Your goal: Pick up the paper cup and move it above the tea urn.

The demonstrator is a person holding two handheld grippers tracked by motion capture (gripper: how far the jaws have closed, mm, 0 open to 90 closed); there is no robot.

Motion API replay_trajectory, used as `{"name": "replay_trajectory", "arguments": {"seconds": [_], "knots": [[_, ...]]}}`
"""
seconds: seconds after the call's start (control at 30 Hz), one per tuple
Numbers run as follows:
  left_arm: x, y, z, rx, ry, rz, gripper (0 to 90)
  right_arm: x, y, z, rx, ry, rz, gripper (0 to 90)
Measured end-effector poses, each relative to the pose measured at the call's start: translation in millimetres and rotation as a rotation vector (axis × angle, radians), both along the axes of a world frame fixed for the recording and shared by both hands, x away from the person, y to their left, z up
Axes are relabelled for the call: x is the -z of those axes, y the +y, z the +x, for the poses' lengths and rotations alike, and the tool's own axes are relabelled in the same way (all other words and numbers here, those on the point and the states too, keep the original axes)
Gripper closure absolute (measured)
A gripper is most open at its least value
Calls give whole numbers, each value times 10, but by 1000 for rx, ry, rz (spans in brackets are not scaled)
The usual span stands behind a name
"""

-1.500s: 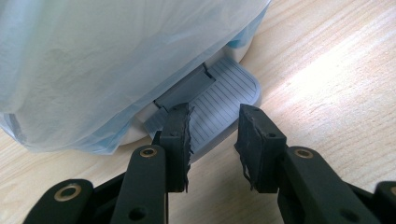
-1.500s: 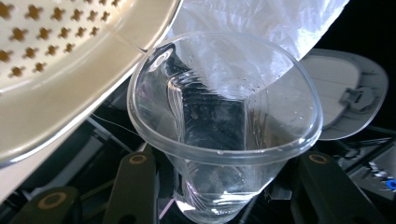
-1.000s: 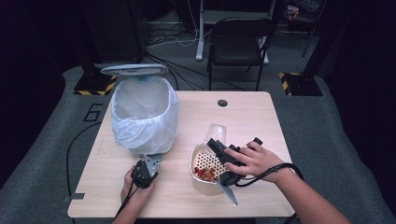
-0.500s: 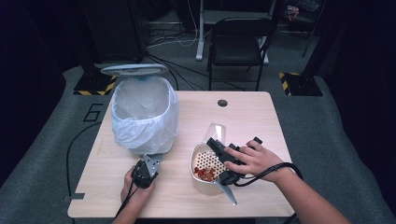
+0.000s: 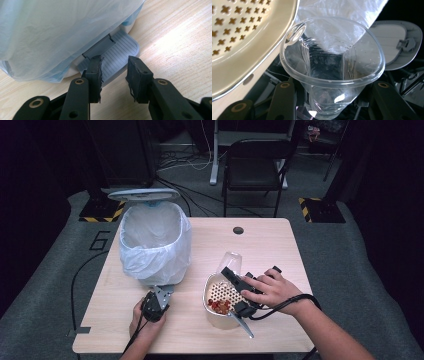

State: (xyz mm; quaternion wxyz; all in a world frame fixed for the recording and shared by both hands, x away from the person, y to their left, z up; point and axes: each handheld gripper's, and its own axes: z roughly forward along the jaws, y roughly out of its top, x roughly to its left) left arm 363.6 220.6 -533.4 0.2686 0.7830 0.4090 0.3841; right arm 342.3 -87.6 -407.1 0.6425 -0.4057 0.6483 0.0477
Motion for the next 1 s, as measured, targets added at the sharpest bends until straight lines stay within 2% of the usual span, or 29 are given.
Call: {"name": "replay_trajectory", "arguments": {"seconds": [0.03,0.1,0.17,0.2,0.23,0.27,0.3,0.33,0.37,0.43,0.47,0.6,0.63,0.67,0.7,0.73,0.8,0.83,0.87,0.93,0.97,1.0], "knots": [[0,0,0,0,0,0,645,-18,4,2,-3,8,-12,561],[-2,2,2,1,-2,3,645,-44,-7,0,7,46,3,560],[-2,2,2,0,-3,4,645,-94,10,14,-10,62,-11,559],[-3,3,2,0,-3,5,645,-113,9,26,-2,88,8,559],[-3,3,2,0,-3,5,645,-136,11,38,-12,84,64,559],[-19,17,1,10,5,35,645,-136,11,38,-12,84,64,559],[-15,14,2,7,2,28,645,-150,5,46,-9,93,89,559],[-11,10,1,6,4,19,645,-184,-6,76,2,156,140,559],[-3,3,-1,1,6,0,645,-202,-8,90,3,180,151,558],[-5,5,0,3,6,5,645,-241,-18,126,14,252,209,558],[-2,3,0,0,-1,6,645,-261,-25,145,17,268,242,558],[-2,3,0,0,0,6,645,-351,-47,233,31,395,355,559],[-2,3,0,0,0,6,645,-351,-47,233,31,395,355,559],[-2,3,0,0,0,6,645,-385,-58,281,40,468,404,559],[-2,3,0,0,0,6,645,-385,-58,281,40,468,404,559],[-6,6,0,4,7,5,645,-419,-75,336,56,532,472,559],[-5,5,0,3,6,5,645,-429,-92,385,75,595,531,559],[-5,5,0,3,6,5,645,-429,-92,385,75,595,531,559],[-2,3,0,0,0,6,645,-439,-103,412,84,633,572,560],[-6,6,0,4,7,4,645,-481,-145,507,108,745,691,560],[-6,6,0,4,7,4,645,-481,-145,507,108,745,691,560],[-6,7,0,4,6,4,645,-496,-170,565,120,803,745,560]]}}
